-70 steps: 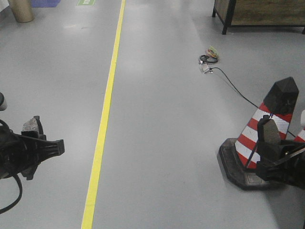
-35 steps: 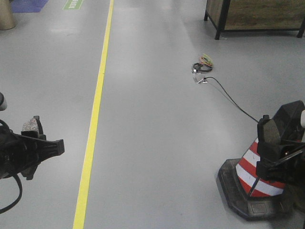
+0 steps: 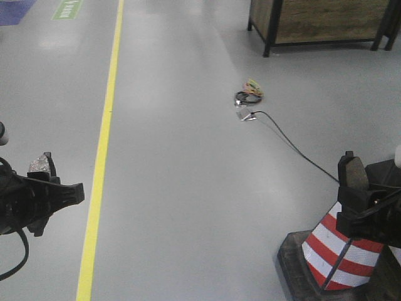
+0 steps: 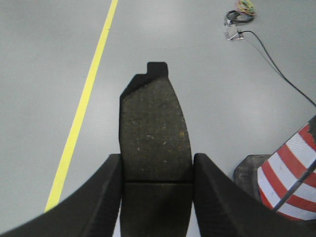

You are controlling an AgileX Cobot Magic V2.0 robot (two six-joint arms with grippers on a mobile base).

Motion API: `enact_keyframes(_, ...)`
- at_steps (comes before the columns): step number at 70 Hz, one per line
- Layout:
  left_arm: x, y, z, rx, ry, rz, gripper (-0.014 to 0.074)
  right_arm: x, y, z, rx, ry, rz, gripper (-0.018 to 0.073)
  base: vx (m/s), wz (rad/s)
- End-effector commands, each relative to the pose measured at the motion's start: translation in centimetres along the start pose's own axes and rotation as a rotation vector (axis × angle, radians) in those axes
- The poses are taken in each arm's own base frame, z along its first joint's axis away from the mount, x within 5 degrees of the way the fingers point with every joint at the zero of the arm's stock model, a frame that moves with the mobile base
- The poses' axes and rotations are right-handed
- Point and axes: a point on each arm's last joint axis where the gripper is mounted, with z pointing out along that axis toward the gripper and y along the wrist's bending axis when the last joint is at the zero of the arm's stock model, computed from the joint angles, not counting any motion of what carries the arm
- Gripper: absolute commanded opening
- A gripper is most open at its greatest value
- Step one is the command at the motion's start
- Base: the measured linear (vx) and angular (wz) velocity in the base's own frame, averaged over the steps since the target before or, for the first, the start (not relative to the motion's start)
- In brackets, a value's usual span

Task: Move and align brake pads A on conveyor
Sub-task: 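Turn and drive up to the dark grey conveyor belt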

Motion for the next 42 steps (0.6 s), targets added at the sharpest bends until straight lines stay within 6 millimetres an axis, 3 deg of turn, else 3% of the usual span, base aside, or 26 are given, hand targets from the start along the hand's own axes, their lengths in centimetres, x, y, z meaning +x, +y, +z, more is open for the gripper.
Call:
enact_keyframes(1, -1.14, -0.35, -0.77, 0.042, -0.068, 0.012, 0.0216, -1.81, 0.30, -0.54, -0.028, -0.124, -0.014, 0.0036, 0.29, -0.29)
enact_keyframes(19, -1.14, -0.35, -0.77, 0.042, -0.068, 0.012, 0.0216, -1.81, 0.30, -0.54, -0.028, -0.124, -0.014, 0.0036, 0.25, -0.44)
enact_keyframes(42, -1.14, -0.35, -0.77, 0.042, -0.068, 0.012, 0.0216, -1.81, 0.30, -0.54, -0.028, -0.124, -0.014, 0.0036, 0.21, -0.68)
